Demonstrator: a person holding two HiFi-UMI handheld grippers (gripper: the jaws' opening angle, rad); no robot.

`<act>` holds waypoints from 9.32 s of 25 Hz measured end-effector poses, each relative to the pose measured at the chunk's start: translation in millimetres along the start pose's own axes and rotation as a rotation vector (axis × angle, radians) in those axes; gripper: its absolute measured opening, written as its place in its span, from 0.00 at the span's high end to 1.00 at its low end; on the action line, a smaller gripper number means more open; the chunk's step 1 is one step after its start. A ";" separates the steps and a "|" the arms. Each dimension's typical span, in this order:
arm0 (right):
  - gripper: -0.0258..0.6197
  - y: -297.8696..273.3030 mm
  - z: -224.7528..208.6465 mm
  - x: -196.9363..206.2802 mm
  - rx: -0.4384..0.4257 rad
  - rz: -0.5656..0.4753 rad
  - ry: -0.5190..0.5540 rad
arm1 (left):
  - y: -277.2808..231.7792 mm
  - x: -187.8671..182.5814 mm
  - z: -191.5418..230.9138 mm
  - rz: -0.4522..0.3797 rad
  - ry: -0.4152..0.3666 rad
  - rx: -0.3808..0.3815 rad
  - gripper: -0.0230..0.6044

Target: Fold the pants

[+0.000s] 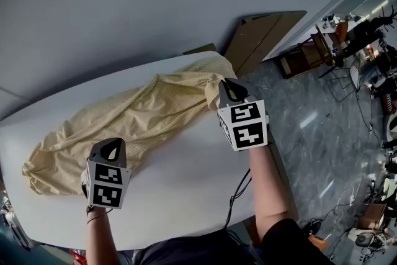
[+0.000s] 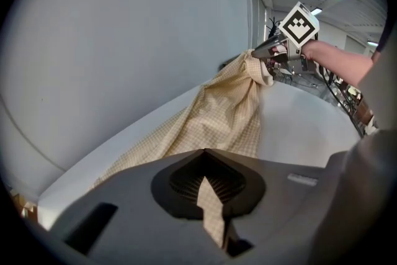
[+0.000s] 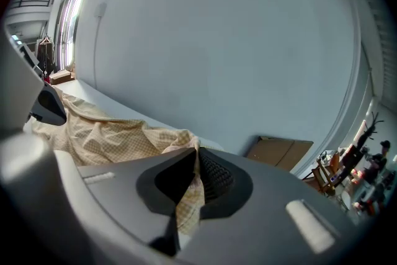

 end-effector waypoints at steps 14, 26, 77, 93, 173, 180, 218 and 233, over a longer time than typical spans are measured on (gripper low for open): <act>0.94 -54.9 -61.5 4.0 0.053 0.045 0.110 | -15.0 -40.4 -23.1 -0.046 -0.018 0.058 0.96; 0.83 -43.7 -94.7 10.4 0.004 0.039 -0.109 | -14.6 -40.3 -21.7 -0.051 -0.012 0.062 0.96; 0.96 18.6 535.0 -125.9 -0.758 -0.208 0.093 | 197.6 293.7 273.8 -0.015 0.244 -0.237 0.93; 0.68 -7.6 712.9 -90.0 -0.963 -0.030 0.430 | 186.3 334.9 313.6 -0.041 0.291 -0.175 0.86; 0.80 8.9 341.0 -16.1 -0.545 -0.054 -0.149 | 73.2 107.8 99.0 -0.139 -0.004 0.042 0.78; 0.70 9.7 321.4 -0.3 -0.475 -0.023 -0.181 | 63.8 106.7 93.5 -0.131 -0.022 0.065 0.78; 0.61 12.0 513.4 4.7 -0.493 0.146 0.237 | 143.5 217.9 166.1 -0.137 0.098 0.036 0.78; 0.85 24.2 495.7 -12.7 -0.512 0.105 0.145 | 137.2 210.2 151.6 -0.119 0.046 0.086 0.80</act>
Point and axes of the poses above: the fingertips, and each gripper's own axes: y backward along the fingers, z to its left, x out of its underside, the point moved 5 cm from there along y, backward along the fingers, and after that the axes turned 6 degrees about -x, right-handed, at the moved point
